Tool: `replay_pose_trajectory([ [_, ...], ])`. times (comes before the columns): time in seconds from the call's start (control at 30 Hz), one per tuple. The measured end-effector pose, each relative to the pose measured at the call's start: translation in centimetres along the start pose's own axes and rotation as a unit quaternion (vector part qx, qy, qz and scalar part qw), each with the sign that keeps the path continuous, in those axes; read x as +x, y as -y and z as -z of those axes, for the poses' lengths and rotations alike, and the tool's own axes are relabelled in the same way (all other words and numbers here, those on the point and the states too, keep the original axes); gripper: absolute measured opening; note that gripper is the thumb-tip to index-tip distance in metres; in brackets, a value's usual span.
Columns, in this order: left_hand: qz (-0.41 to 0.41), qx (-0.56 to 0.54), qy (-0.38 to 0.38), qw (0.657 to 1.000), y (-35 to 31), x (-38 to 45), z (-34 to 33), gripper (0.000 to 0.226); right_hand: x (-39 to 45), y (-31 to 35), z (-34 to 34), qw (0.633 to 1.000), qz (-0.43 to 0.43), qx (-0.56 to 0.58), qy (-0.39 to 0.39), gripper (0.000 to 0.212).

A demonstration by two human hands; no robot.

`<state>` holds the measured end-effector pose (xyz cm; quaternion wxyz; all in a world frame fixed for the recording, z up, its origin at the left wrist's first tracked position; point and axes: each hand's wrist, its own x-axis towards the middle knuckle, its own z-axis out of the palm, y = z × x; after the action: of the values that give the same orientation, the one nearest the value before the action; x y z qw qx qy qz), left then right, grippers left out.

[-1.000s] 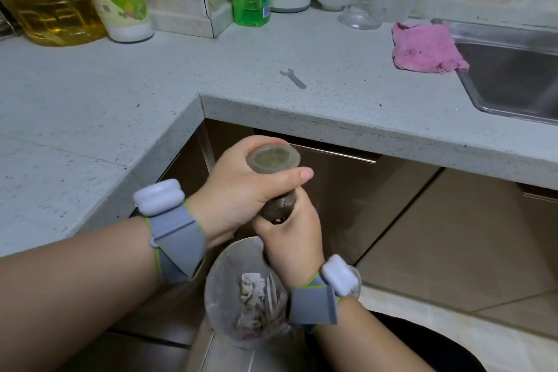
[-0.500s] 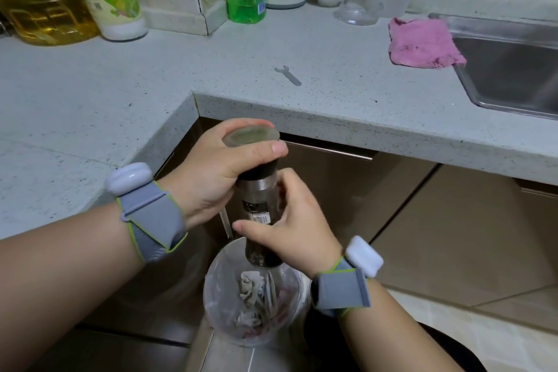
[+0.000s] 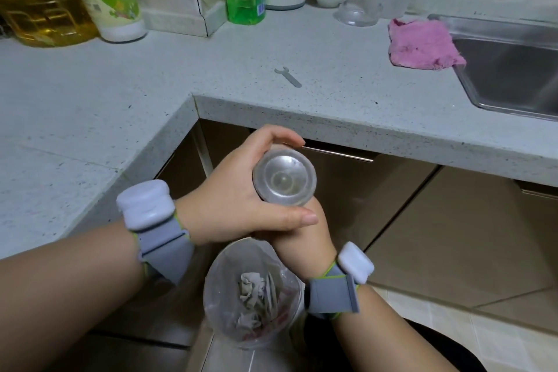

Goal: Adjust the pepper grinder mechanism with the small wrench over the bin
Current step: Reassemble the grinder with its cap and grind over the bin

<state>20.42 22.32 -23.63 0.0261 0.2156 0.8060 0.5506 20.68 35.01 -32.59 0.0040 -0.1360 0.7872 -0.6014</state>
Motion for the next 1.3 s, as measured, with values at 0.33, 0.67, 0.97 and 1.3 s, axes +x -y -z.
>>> replay_pose_trajectory([
  [0.33, 0.046, -0.124, -0.066, 0.989, 0.6, 0.2, -0.4, 0.047, 0.4, 2.1, 2.4, 0.988, 0.029, 0.063, 0.135, 0.050],
  [0.67, 0.143, -0.144, 0.012, 0.979, 1.4, -0.1, -1.0, 0.035, 1.2, 3.3, 7.3, 0.981, -0.004, 0.191, -0.015, 0.034],
  [0.97, 0.125, -0.059, 0.074, 0.988, 2.0, -0.3, -1.3, 0.056, 0.8, 3.4, 6.6, 0.999, 0.008, 0.034, 0.039, 0.037],
  [1.3, 0.110, 0.013, 0.087, 0.990, 1.6, -0.6, -1.2, 0.061, 0.7, 3.4, 6.5, 0.997, 0.062, -0.040, 0.026, 0.026],
])
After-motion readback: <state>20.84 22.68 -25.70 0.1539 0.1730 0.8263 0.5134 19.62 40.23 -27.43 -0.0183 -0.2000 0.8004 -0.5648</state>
